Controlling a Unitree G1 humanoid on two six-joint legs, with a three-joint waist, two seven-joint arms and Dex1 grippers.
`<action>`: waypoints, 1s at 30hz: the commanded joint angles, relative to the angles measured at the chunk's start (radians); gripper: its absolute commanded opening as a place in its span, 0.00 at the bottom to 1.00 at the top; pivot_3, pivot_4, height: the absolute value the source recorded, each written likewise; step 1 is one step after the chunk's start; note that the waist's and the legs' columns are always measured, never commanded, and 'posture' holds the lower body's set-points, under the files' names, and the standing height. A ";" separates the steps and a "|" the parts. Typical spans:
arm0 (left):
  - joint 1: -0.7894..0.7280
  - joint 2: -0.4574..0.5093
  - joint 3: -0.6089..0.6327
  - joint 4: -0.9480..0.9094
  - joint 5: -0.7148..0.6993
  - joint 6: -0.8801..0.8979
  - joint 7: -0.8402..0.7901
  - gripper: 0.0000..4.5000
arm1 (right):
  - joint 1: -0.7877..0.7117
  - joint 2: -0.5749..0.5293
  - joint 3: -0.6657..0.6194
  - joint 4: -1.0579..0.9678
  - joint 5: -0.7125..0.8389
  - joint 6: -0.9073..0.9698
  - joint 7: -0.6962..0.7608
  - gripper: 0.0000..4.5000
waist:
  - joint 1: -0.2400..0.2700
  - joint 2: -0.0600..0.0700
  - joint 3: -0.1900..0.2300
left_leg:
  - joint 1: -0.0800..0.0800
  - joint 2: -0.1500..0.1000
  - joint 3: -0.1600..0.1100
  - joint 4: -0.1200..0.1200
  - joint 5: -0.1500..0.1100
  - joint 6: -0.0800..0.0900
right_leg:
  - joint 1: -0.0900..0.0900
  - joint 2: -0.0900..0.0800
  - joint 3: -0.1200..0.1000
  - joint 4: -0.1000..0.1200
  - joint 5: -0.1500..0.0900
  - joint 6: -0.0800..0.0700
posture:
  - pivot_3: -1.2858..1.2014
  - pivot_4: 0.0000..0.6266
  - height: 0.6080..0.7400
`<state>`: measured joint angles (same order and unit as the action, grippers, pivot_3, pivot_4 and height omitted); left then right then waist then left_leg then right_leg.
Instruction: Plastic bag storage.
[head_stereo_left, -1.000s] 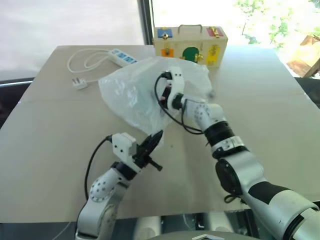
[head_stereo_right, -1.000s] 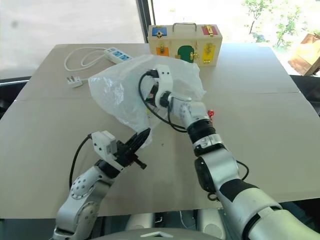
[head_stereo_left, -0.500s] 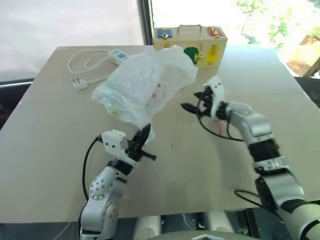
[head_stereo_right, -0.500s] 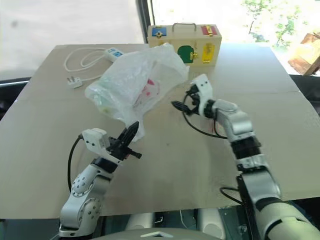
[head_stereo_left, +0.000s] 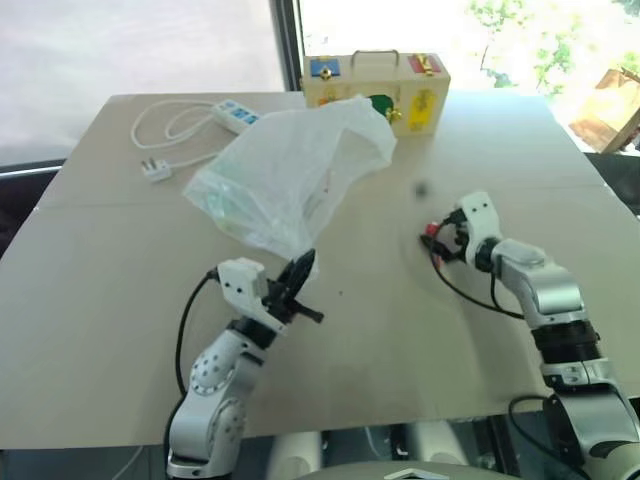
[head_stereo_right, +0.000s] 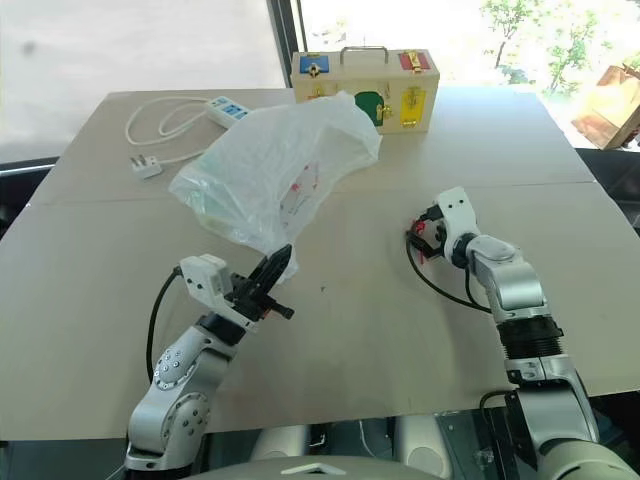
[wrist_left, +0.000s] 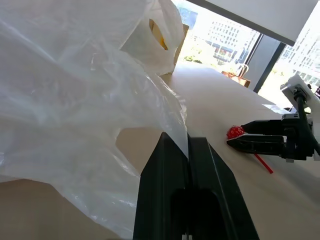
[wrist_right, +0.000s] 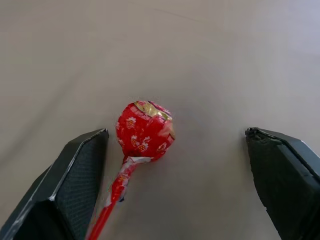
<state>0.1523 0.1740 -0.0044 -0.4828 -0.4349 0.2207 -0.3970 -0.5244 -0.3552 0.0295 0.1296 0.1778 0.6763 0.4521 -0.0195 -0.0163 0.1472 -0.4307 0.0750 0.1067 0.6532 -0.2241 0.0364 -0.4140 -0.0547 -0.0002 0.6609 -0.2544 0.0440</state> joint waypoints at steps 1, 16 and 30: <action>0.003 0.009 -0.005 -0.035 -0.011 0.002 -0.005 0.00 | -0.008 0.012 -0.015 -0.010 0.009 -0.019 -0.005 0.85 | 0.002 0.000 0.000 | 0.000 0.000 0.000 0.000 0.000 0.000 | 0.000 0.000 0.000 0.000 0.000 0.000 | 0.52 0.24 0.94; 0.123 0.051 -0.058 -0.167 -0.144 0.096 -0.049 0.00 | -0.188 0.120 0.138 0.066 0.001 -0.112 0.160 0.18 | -0.005 0.000 0.000 | 0.000 0.001 -0.002 0.000 0.000 0.000 | -0.001 0.001 0.001 0.000 0.000 0.000 | 0.52 0.24 0.94; 0.188 0.077 -0.044 -0.179 -0.139 0.059 -0.063 0.00 | -0.609 0.522 -0.016 0.695 0.032 -0.533 -0.024 0.91 | 0.005 0.000 0.001 | -0.003 -0.001 0.000 0.000 0.000 -0.001 | 0.000 -0.005 -0.004 -0.004 0.000 0.000 | 0.52 0.24 0.94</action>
<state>0.3366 0.2562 -0.0466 -0.6069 -0.5774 0.3063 -0.4634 -1.1346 0.1516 0.0271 0.8345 0.2008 0.1844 0.4349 -0.0148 -0.0167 0.1481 -0.4341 0.0739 0.1067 0.6525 -0.2245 0.0354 -0.4145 -0.0618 -0.0047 0.6574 -0.2544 0.0436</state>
